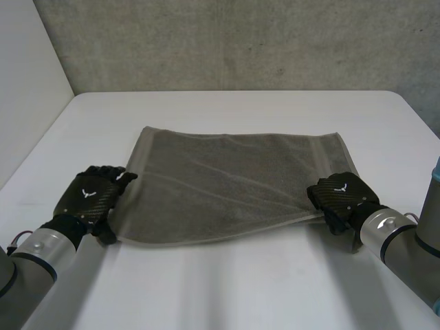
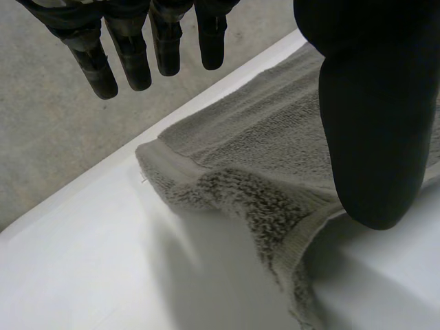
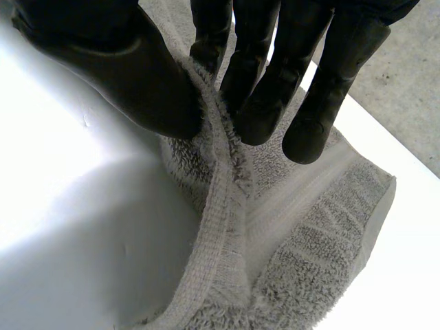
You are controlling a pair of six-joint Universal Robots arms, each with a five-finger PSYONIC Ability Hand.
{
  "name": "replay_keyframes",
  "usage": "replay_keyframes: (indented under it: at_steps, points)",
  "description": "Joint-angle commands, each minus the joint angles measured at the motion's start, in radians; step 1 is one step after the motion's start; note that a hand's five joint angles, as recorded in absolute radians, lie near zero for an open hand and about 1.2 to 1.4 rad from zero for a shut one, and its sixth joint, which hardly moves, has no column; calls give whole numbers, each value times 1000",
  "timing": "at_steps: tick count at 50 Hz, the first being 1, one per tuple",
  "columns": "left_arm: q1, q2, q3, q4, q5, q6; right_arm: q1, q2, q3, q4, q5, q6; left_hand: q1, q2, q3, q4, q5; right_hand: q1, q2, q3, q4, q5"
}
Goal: Fold the laundry
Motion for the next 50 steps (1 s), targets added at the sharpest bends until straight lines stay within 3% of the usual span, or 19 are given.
replay_keyframes:
  at_steps: [1,12,19,28,36,43,48,50]
  points:
    - [-4,-27,1,-8,5,34,-1,-1,-7,-5,-3,71,60,56,56,57,60,56,57,50,58,48]
    - [-4,-84,7,-5,0,172,-36,-8,-13,-9,-3,101,157,153,153,154,157,56,57,50,58,48]
    - [-1,-99,19,6,-5,173,-41,-9,-18,-8,-3,120,187,182,183,184,186,56,57,50,58,48]
    - [7,-141,70,35,-6,119,-44,-11,-18,-3,-7,133,503,499,499,500,503,56,57,50,58,48]
    - [7,-168,116,35,-11,-24,-44,-11,-18,0,-7,133,536,532,532,533,536,56,57,50,58,48]
    - [8,-168,122,27,-72,-41,-46,-11,-18,-2,-7,133,612,608,608,609,612,56,57,50,58,48]
    - [8,-168,124,21,-104,-47,-44,-11,-16,-2,-7,133,821,817,817,818,821,56,57,50,58,48]
    - [8,-165,122,20,-104,-47,-44,-11,-16,-2,-7,133,1022,1018,1018,1019,1022,56,57,50,58,48]
